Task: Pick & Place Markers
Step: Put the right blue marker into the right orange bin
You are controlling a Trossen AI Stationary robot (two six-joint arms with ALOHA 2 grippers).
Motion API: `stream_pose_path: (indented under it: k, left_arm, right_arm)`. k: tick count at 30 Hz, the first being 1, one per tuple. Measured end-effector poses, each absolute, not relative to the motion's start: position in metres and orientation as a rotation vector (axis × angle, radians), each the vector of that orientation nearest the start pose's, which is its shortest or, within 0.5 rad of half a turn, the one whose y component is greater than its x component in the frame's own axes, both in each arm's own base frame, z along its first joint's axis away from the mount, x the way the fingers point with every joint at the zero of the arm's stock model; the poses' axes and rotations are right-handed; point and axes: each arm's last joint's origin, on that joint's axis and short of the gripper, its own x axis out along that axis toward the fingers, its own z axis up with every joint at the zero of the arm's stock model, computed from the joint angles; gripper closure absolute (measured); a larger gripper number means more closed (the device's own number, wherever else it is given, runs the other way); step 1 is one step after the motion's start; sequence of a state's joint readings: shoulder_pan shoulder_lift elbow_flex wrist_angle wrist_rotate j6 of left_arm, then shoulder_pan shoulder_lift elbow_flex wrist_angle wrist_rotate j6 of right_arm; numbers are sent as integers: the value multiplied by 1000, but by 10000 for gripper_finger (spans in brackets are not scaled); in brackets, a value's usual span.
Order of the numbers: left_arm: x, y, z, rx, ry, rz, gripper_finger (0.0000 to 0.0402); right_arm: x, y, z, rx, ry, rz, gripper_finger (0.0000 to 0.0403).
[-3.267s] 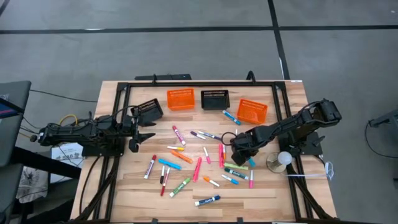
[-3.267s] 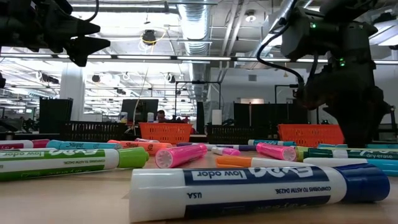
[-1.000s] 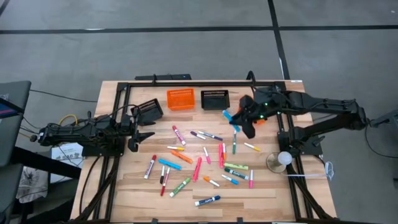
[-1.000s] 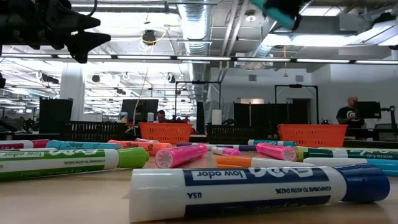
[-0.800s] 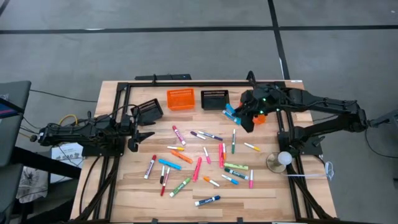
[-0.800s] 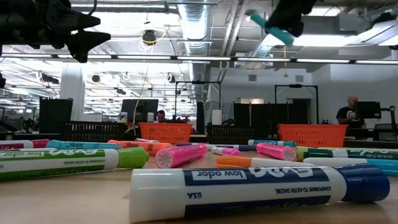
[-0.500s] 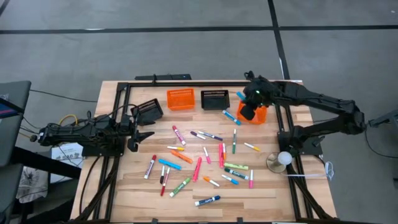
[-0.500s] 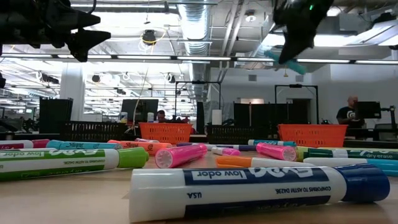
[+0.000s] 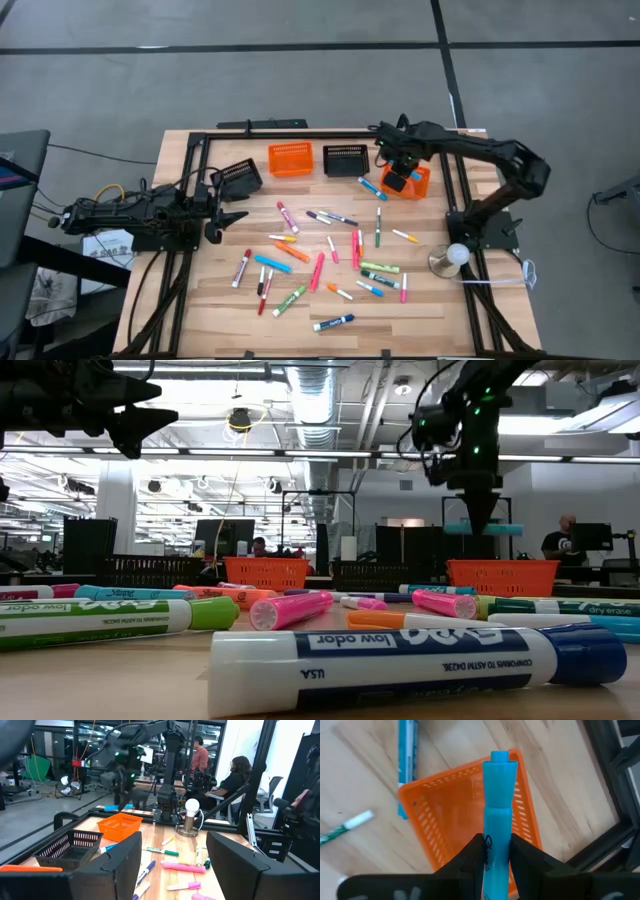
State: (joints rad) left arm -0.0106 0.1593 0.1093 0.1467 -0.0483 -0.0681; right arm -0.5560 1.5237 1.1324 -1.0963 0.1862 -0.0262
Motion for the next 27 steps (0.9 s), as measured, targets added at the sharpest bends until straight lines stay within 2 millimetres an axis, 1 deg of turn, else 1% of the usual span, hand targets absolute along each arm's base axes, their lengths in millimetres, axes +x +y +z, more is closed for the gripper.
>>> stream_pose_path:
  k: [10, 13, 15, 18, 22, 27]
  left_arm:
    - [103, 0, 203, -71, -109, 34, 179]
    - [103, 0, 204, -71, -110, 34, 179]
    - [103, 0, 204, -71, -113, 34, 179]
    - [103, 0, 204, -71, -117, 34, 179]
    - [103, 0, 204, -71, -117, 34, 179]
    - [103, 0, 204, -71, -118, 34, 179]
  right_arm:
    - [219, -168, 210, 277, 1607, -523, 331]
    - [218, -172, 202, 309, 1570, -480, 331]
    - [215, -173, 194, 312, 1564, -472, 331]
    - [208, -171, 186, 336, 1602, -469, 331]
    - [204, -170, 181, 325, 1622, -451, 331]
    - [205, -171, 178, 317, 1599, -453, 331]
